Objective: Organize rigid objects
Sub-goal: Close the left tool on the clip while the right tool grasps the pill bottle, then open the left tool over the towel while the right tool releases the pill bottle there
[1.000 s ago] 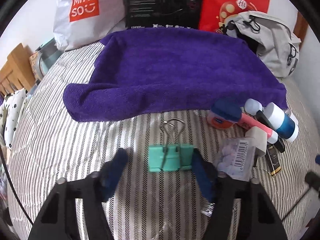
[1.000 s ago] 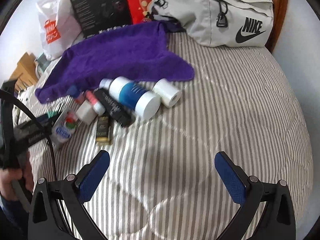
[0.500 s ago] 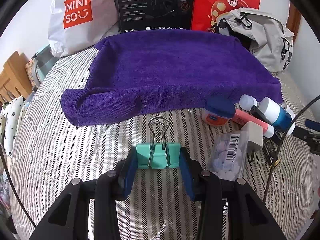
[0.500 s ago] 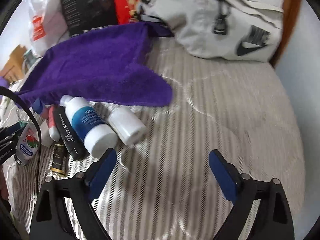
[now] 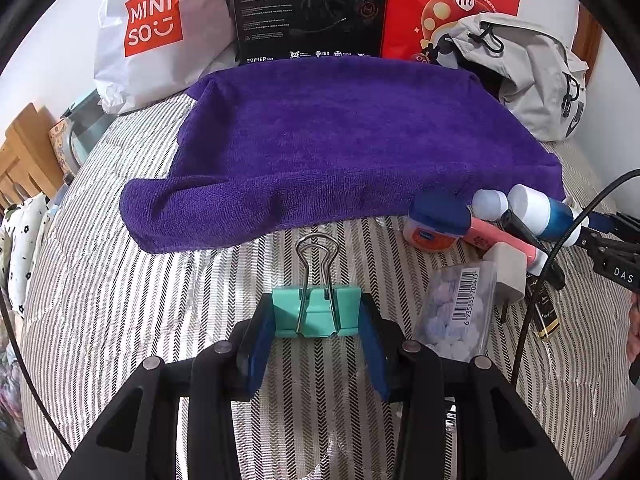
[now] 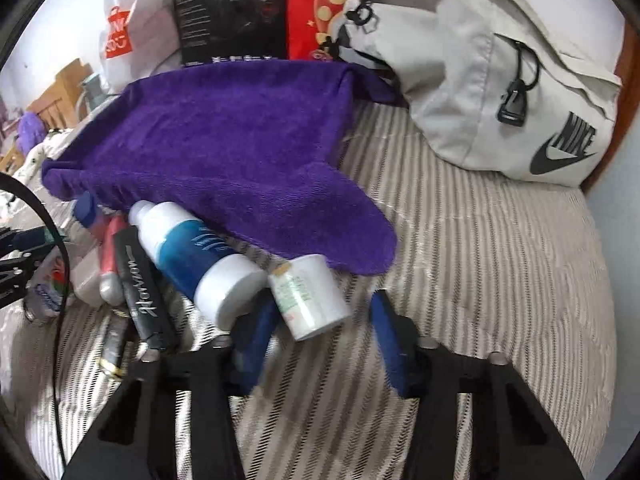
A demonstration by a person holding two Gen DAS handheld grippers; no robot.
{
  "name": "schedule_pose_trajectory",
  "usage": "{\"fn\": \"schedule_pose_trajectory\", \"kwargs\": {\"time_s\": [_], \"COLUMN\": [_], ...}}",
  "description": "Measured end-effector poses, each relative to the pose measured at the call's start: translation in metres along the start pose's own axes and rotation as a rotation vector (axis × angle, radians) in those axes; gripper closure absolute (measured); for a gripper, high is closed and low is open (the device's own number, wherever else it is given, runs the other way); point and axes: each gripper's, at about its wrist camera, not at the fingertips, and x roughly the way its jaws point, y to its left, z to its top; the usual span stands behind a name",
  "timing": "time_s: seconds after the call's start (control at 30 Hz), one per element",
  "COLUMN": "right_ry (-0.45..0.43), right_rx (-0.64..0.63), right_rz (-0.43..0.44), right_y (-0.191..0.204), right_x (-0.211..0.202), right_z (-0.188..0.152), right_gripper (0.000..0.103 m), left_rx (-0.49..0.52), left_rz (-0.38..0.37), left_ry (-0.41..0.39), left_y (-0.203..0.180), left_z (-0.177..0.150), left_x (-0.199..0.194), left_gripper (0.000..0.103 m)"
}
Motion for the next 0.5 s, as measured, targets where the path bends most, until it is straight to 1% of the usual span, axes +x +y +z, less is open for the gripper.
{"fn": "schedule_pose_trajectory", "kwargs": {"time_s": [0.03, 0.17, 0.4, 0.47, 0.5], "right_ry": [0.005, 0.028, 0.014, 0.017, 0.024], "right_rx": [0.003, 0.001, 0.004, 0.027, 0.047], "right_rz": [0.006, 0.014, 0.021, 0.045, 0.072], "right_y": [0.0001, 0.0034, 0.0020, -0.0014, -0.0043], "right_x": [-0.0017, -0.0026, 0.0003, -0.0018, -0.0037], "right_z": [-0.0014, -0.0024, 0.0009, -0.0004, -0.0009], "right_gripper": [0.068, 0.067, 0.067, 0.067, 0.068], "left_rx": [0.001, 0.000, 0.009, 0.015, 0.013], "left_rz": [-0.001, 0.000, -0.001, -0.004, -0.009], "left_ry": [0.000, 0.000, -0.002, 0.000, 0.004], "left_y": [-0.0001, -0.0004, -0.0013, -0.0009, -0.0001], "left_z": [-0.0006, -0.0008, -0.0009, -0.0014, -0.0011], "left_x": [0.0005, 0.0003, 0.0006, 0.0006, 0.0007], "left_gripper": [0.063, 0.063, 0.063, 0.064, 0.064]}}
